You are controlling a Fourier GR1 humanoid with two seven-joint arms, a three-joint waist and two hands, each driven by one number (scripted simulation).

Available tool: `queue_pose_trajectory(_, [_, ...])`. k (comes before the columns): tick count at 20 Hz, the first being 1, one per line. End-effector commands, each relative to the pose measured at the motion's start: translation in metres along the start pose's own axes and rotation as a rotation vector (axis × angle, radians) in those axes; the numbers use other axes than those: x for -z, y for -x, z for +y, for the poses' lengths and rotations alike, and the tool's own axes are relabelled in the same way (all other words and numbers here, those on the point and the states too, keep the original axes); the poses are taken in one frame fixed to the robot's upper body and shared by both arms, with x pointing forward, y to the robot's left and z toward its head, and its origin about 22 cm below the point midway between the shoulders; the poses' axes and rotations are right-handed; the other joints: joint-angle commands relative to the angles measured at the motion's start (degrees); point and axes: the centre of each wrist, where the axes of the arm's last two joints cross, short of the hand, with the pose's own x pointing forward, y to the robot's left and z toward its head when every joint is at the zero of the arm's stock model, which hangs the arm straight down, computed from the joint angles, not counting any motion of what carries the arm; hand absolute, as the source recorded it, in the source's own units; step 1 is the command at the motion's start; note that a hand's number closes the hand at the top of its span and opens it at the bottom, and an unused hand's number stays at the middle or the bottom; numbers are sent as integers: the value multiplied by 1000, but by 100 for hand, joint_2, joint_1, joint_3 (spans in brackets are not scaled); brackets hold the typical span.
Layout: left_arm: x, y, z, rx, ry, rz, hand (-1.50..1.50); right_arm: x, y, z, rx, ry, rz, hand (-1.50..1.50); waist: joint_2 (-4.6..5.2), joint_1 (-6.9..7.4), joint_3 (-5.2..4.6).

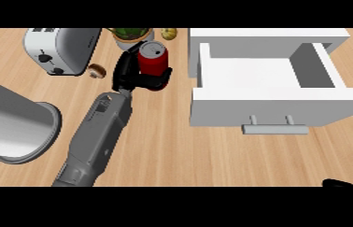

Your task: Pick up the can, place it into the drawer and close the drawer

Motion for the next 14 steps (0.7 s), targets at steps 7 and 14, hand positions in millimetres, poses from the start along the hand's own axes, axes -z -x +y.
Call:
queue_pose_trajectory(7, [26,-108,-55,-8,39,-37,150,-7,6,-6,-9,-1,1,-150,17,-38,0])
queue_pose_trajectory(14, [48,-163,-107,75,73,-24,150,-1,-22,3,5,-14,-13,-150,36,-113,-2])
